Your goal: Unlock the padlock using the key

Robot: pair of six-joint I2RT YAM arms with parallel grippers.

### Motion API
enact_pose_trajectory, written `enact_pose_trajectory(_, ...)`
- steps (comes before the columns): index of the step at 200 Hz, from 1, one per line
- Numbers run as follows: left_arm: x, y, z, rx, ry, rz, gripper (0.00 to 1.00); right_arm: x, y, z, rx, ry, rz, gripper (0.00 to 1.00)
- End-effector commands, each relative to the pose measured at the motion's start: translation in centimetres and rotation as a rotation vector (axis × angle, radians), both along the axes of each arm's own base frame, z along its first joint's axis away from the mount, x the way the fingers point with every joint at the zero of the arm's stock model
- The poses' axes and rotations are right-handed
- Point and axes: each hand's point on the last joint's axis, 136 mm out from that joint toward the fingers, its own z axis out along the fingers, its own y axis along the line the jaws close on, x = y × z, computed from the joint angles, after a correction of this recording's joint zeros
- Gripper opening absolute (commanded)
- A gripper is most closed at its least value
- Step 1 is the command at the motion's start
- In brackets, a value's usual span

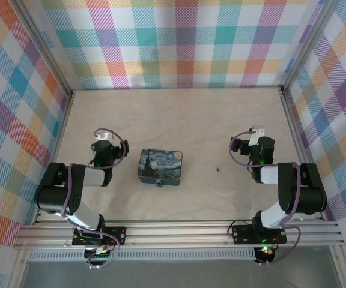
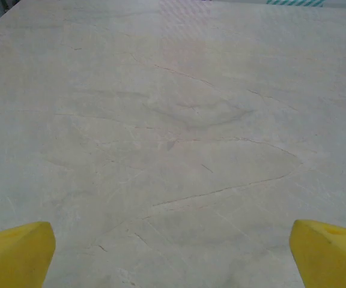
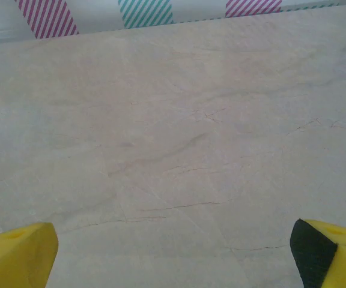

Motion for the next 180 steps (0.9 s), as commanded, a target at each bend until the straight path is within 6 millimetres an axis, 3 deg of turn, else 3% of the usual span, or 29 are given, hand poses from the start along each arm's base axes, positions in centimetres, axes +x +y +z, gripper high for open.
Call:
enact_pose_trajectory(1,0.4,0.3,0.5,-0.011,-0.019,0.004,1.00,0.2,0.0,0.6,-0.003,-0.027,-0.006,1.00)
enact_pose_trajectory(140,0.4,0.3,0.5,-0.013,-0.018,0.006,1.00,0.2,0.3,0.7,-0.003,-0.019,0.013,1.00)
enact_pose_trajectory(164,0.2,0.4,0.9,-0.016,-0.032,0.012,1.00,0.0,-0.2,2.0,-0.004,-0.011,-0.015,1.00)
enact_pose_trajectory(180,-0.3,0.3,2.8,-0.013,-0.050,0.005,1.00,-0.7,-0.8,3.3,0.002,0.016,-0.059,1.00)
